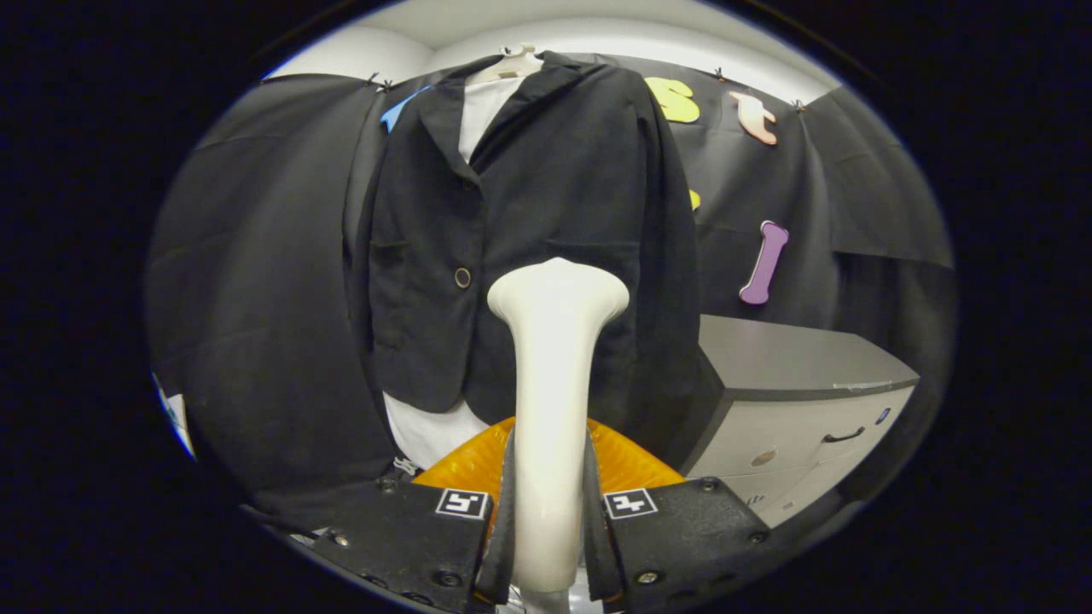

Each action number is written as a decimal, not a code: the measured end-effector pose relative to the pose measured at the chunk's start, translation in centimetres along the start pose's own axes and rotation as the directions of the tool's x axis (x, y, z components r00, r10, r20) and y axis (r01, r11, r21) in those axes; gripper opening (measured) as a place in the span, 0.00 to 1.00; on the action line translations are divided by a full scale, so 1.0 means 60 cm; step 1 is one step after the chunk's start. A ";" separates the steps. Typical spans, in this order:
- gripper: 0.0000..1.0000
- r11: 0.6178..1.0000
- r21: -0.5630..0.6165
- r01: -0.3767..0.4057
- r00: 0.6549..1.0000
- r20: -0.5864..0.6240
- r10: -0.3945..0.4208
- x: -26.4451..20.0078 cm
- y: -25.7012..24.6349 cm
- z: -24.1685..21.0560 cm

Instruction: Iron the clothes twice with a garment steamer, once on the left side and once on the right side.

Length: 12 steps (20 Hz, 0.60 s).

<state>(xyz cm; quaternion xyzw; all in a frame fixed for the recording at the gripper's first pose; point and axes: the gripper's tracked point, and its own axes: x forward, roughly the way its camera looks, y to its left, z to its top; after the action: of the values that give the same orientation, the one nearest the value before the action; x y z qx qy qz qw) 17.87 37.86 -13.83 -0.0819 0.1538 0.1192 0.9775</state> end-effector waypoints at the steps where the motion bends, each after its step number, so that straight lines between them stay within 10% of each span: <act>1: 0.36 1.000 -0.006 0.004 1.000 -0.007 -0.004 0.002 -0.001 -0.007; 12: 0.36 0.999 -0.033 0.040 0.992 -0.116 -0.044 0.020 -0.021 -0.099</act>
<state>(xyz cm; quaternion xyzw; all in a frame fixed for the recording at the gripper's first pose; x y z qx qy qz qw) 17.63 35.72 -19.64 -0.1068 0.2071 0.0959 0.9677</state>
